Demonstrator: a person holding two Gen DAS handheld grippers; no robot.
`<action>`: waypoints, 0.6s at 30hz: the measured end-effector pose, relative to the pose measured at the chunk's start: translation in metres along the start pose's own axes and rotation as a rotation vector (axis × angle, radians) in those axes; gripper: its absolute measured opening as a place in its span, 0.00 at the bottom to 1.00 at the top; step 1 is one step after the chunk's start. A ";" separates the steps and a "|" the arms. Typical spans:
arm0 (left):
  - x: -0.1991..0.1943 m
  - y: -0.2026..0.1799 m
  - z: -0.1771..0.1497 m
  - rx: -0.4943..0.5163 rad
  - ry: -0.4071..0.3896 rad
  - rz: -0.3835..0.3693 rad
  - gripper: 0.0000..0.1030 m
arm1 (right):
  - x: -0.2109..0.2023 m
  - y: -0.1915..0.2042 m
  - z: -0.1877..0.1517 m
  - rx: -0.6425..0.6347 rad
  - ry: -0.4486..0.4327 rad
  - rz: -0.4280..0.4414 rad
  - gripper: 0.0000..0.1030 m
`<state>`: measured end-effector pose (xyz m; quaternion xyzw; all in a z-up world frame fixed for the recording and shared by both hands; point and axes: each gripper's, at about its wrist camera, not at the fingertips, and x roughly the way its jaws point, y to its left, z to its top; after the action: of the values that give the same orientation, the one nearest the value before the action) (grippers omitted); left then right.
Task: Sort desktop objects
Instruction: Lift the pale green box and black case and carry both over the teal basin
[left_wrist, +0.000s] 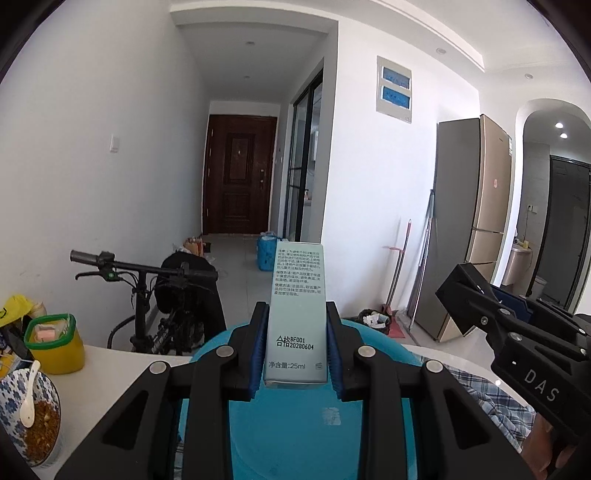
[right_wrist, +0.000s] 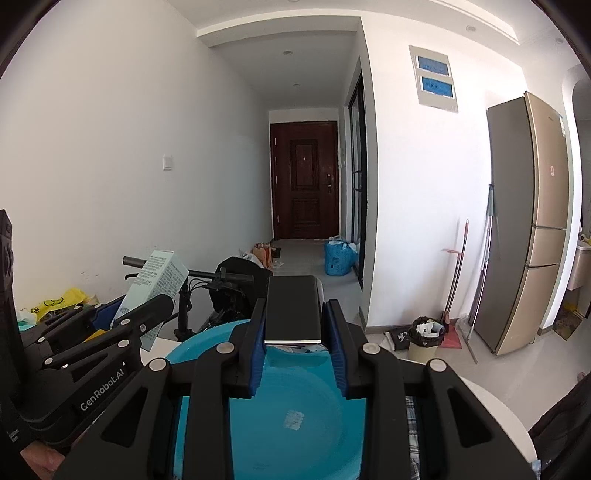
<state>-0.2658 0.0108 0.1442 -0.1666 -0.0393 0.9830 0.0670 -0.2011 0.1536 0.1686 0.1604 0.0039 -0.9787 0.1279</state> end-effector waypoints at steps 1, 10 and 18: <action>0.009 0.003 -0.003 -0.006 0.026 -0.003 0.30 | 0.006 -0.001 -0.002 0.007 0.016 0.000 0.28; 0.071 0.019 -0.033 -0.014 0.191 0.003 0.30 | 0.059 -0.009 -0.025 0.004 0.159 -0.037 0.28; 0.112 0.032 -0.059 -0.044 0.348 0.048 0.30 | 0.088 -0.020 -0.044 0.016 0.272 -0.029 0.28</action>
<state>-0.3549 -0.0013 0.0498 -0.3367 -0.0448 0.9394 0.0457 -0.2728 0.1532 0.0990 0.2926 0.0156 -0.9497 0.1107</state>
